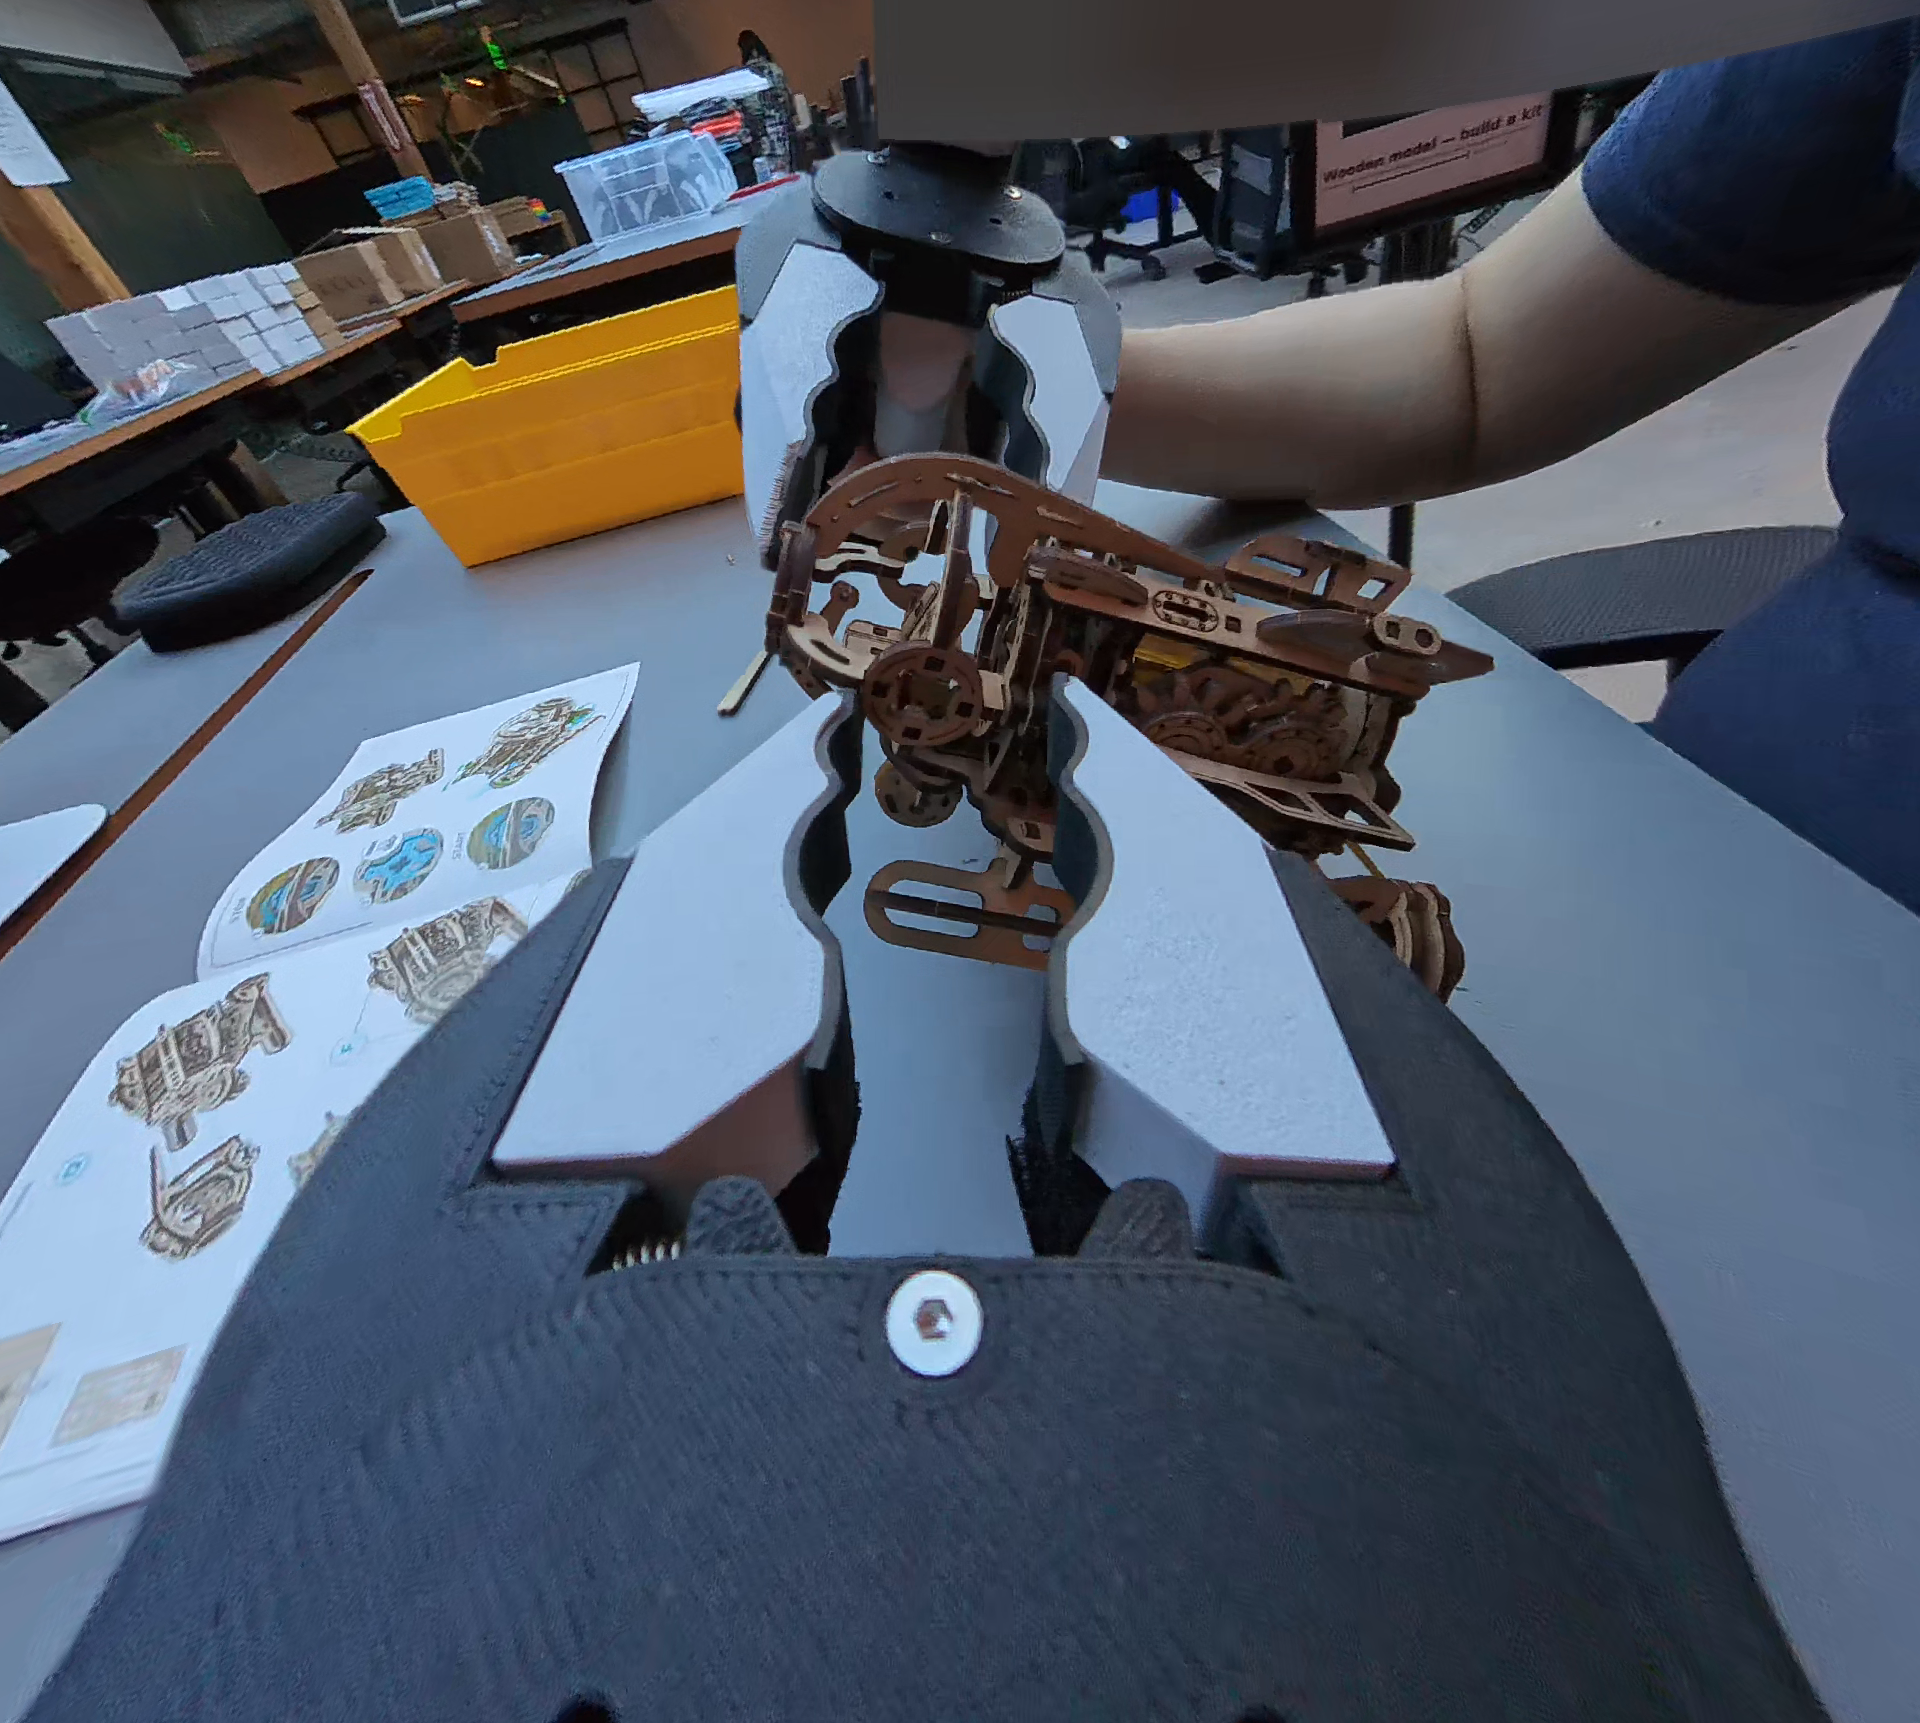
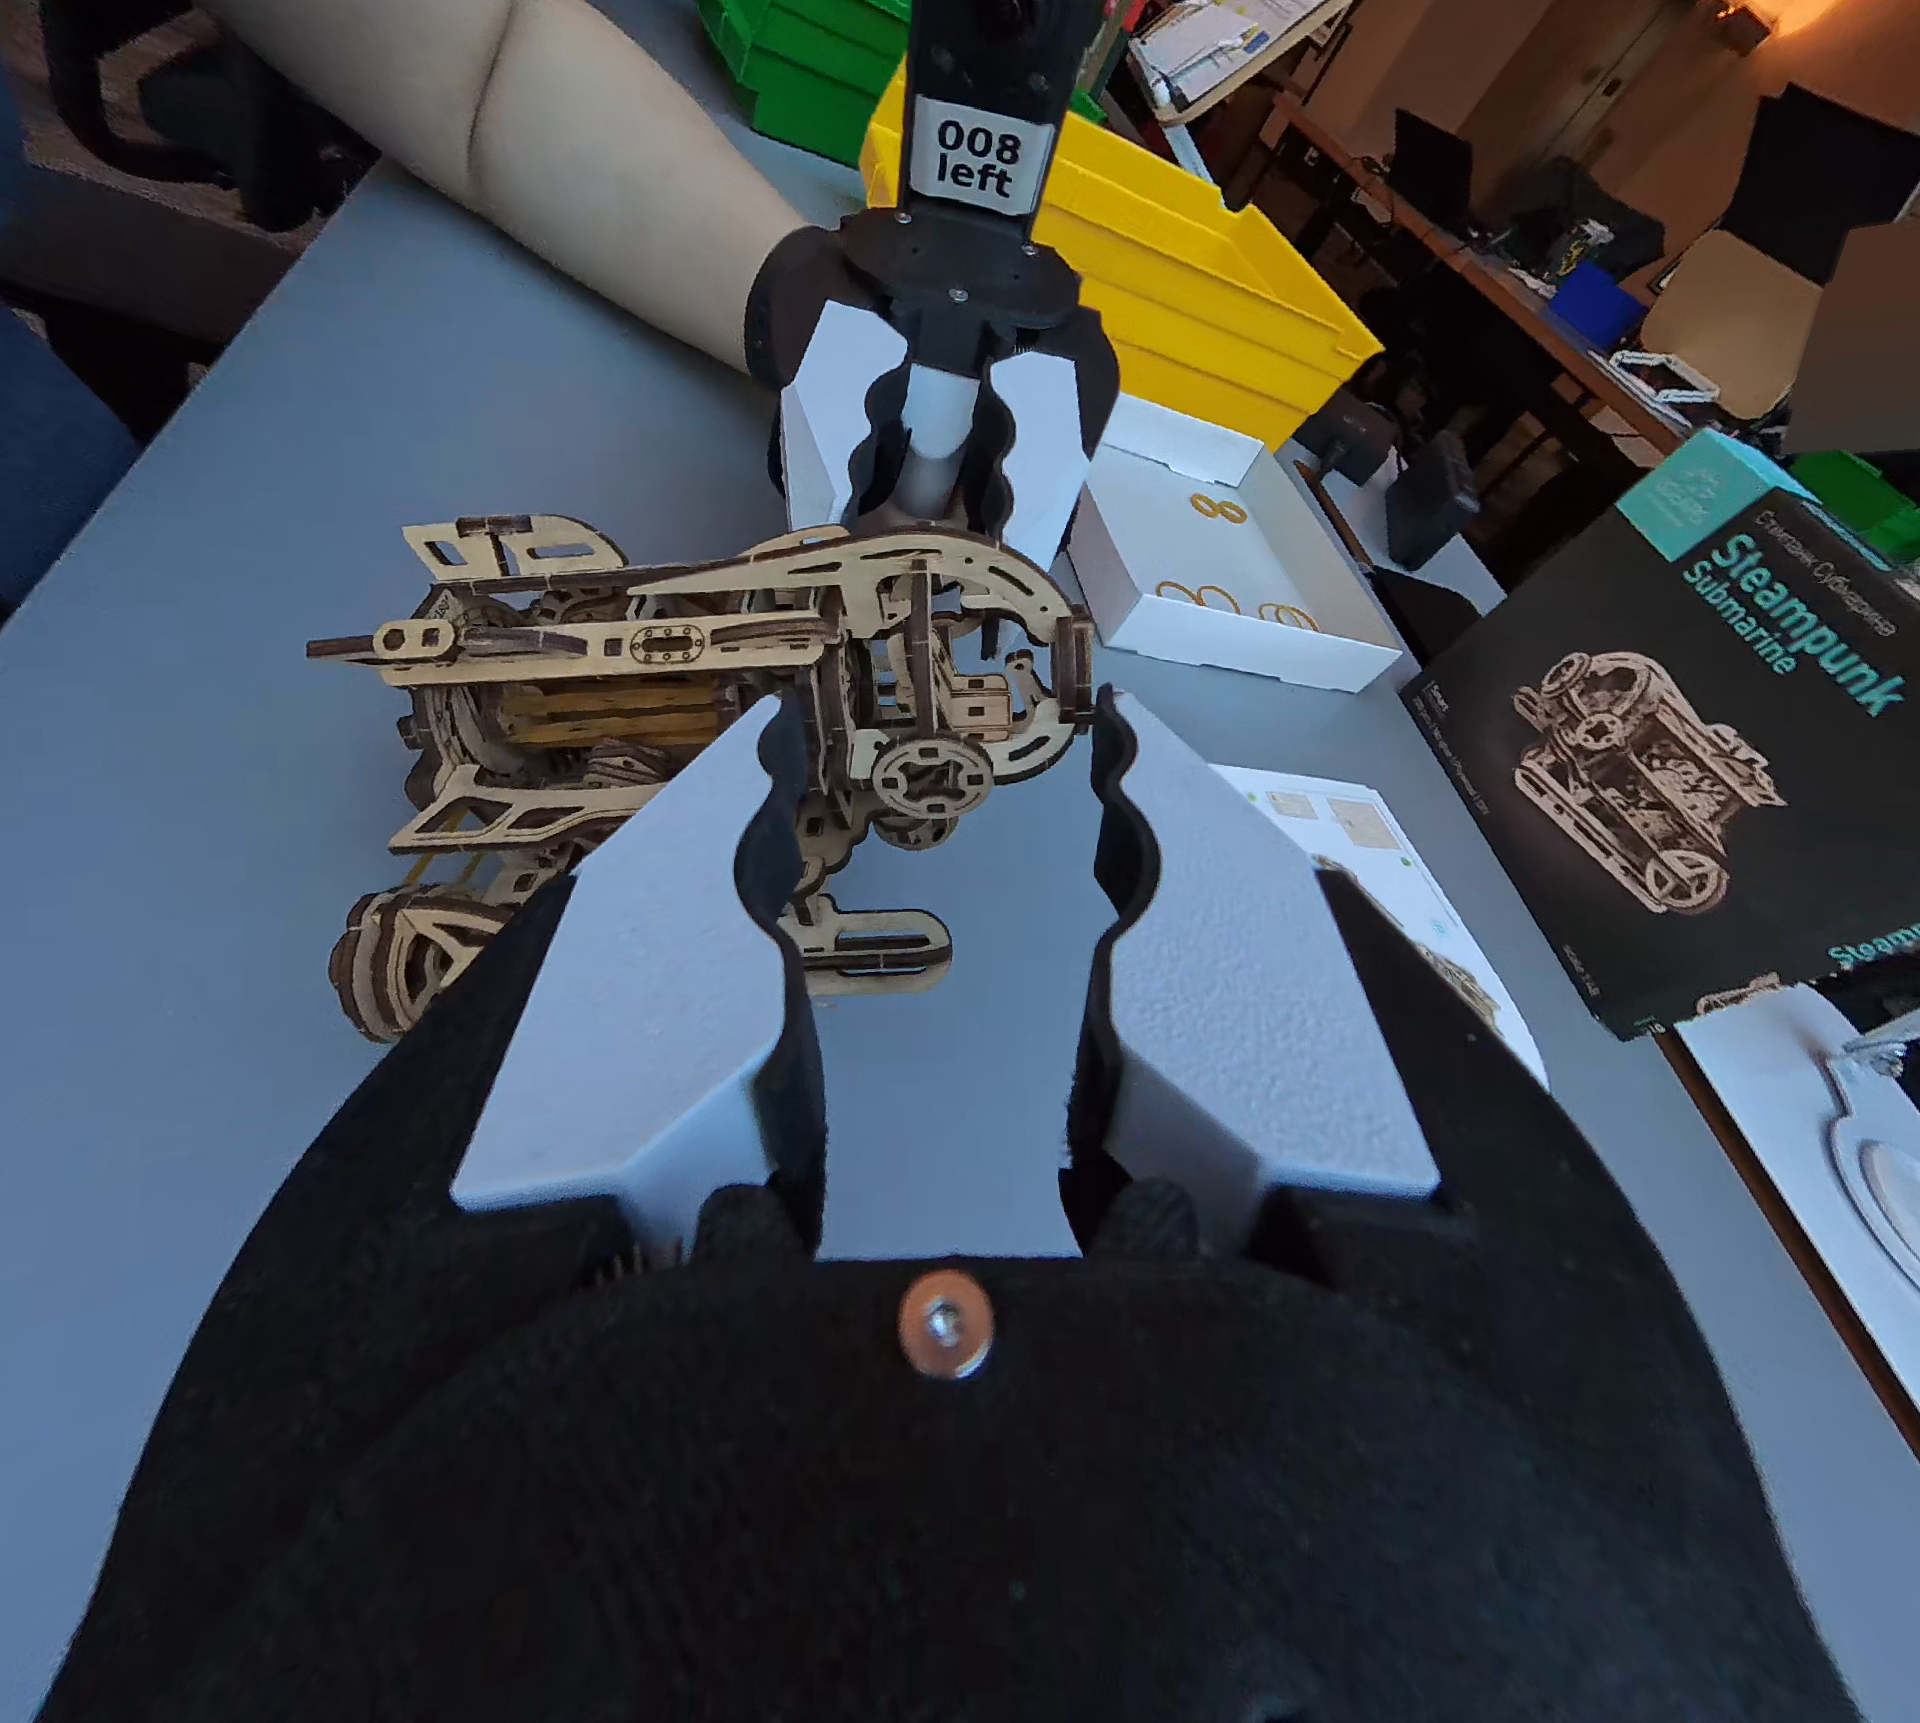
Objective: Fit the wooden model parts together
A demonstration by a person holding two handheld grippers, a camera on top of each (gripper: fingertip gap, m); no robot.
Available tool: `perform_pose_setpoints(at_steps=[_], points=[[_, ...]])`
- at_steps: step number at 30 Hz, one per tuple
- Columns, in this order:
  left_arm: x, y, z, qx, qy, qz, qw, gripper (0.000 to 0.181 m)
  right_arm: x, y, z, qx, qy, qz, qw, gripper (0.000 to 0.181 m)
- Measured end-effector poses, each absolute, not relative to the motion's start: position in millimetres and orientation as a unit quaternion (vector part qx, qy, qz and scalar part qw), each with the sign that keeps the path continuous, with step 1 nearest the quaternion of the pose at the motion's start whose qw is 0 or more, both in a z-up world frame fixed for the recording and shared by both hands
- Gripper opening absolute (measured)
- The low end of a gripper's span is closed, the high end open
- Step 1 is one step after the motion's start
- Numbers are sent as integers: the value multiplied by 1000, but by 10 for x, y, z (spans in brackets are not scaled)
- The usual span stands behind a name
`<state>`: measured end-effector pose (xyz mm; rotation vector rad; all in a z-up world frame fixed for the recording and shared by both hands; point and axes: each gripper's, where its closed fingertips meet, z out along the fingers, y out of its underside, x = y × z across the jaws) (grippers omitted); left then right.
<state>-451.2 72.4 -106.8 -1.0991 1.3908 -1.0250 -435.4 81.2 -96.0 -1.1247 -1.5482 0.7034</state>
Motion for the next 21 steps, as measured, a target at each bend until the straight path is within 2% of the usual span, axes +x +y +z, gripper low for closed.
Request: perform_pose_setpoints(at_steps=[9, 12, 15, 21], points=[[-4782, 653, -1016, -476, 573, -377, 549, 38, -4511, 697, -935, -450, -653, 281, 540, 54], [-4871, 733, -951, -476, 559, -366, 572, 48, -4534, 715, -957, -441, -660, 276, 542, 52], [-4842, 748, -978, -479, 565, -374, 558, 64, -4556, 710, -972, -432, -661, 292, 539, 52], [-4780, 782, -1060, -471, 581, -376, 546, 59, -4565, 743, -1078, -438, -656, 335, 515, 52]])
